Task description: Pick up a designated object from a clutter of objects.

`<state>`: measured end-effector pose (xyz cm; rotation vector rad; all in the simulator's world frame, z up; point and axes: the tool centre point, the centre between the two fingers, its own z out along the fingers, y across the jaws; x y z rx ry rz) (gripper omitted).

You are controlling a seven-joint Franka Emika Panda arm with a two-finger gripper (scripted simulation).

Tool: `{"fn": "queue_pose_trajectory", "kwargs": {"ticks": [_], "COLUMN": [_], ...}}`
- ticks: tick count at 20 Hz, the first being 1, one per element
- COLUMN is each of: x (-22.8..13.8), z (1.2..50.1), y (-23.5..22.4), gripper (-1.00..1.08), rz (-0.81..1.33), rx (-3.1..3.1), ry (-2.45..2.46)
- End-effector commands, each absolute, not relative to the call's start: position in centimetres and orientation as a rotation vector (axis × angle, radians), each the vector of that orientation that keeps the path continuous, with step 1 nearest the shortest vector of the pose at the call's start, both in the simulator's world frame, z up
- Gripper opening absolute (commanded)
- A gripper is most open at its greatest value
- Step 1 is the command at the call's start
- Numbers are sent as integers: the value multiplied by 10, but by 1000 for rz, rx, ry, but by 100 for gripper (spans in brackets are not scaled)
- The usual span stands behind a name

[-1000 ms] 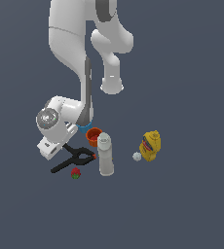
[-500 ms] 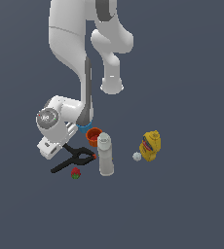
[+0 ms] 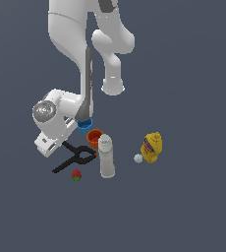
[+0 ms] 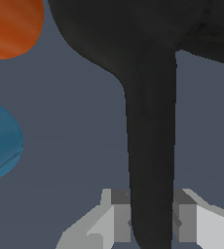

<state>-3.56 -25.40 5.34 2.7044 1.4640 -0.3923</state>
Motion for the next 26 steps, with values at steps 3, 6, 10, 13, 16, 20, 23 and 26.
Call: {"fn": "queue_pose_trajectory", "kwargs": {"ticks": [3,6,10,13,16,20,23,26], "x": [-42,-47,-56,-63,-71,-80,-86,-92], "z": [86,113,156,191,229,276,311,343], "y": [-256,-257,-258,-259,-261,-262,-264,-265], "gripper": [-100,-100,-100,-100,-100,-100,-100,-100], "rz": [-389,-389,-388,-387,-387,-387,-387,-387], "rx": [2704,2704,2705,2705,2705,2706,2706,2706], "ry": [1462,1462,1462,1462,1462,1462,1462,1462]}}
